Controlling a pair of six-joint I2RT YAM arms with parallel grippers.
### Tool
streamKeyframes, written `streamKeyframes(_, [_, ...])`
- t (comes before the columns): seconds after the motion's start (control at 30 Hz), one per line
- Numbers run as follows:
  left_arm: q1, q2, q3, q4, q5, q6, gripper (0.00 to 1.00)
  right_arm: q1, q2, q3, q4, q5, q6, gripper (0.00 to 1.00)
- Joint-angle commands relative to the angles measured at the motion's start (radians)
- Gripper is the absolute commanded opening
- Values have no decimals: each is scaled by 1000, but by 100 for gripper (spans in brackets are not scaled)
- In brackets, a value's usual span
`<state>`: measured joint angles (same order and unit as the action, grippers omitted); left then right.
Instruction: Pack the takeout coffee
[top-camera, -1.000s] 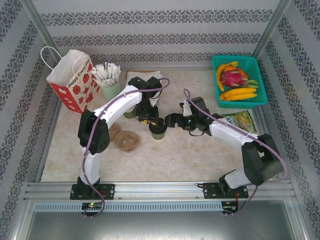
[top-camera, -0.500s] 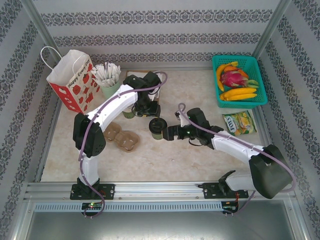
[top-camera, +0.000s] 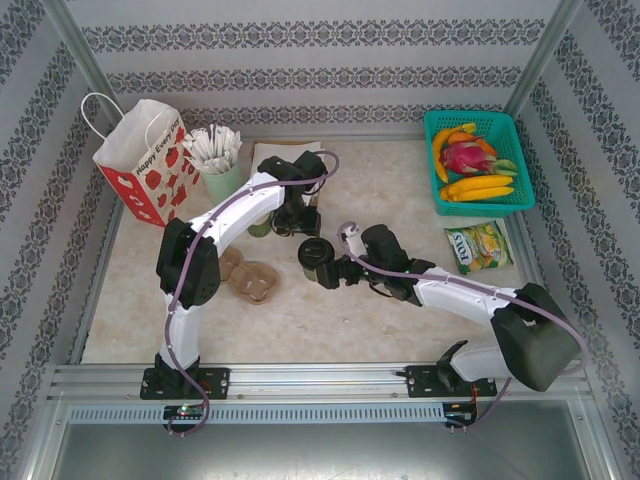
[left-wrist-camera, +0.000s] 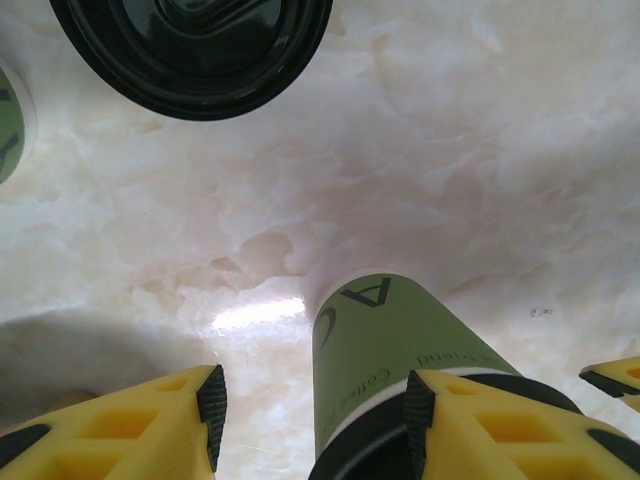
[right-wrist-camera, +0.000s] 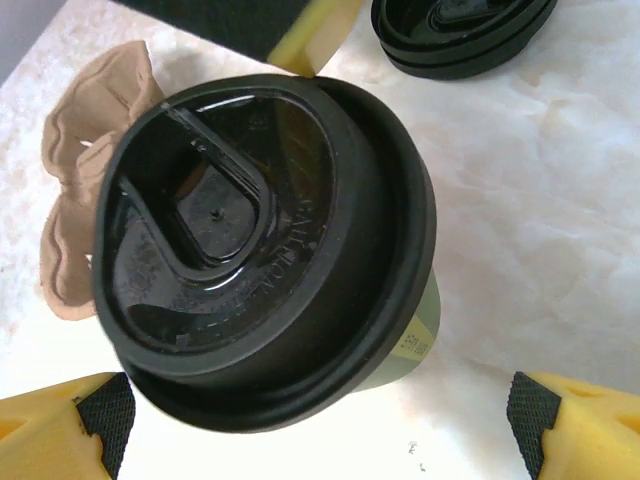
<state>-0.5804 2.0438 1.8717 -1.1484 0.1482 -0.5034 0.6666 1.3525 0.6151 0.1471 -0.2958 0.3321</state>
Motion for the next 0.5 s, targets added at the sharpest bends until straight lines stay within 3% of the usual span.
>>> streamKeyframes(0.0, [5,13,-30,5,-15,-16,53,17,19,14,30,39,-36,97])
streamKeyframes(0.3, [3,1,-133,19,-10,-29,53,18,40,-51,19,141,-34,97])
streamKeyframes(0.47, [4,-13,-102,14,10,-23,53,12,-5,-31,0,49,-24,96])
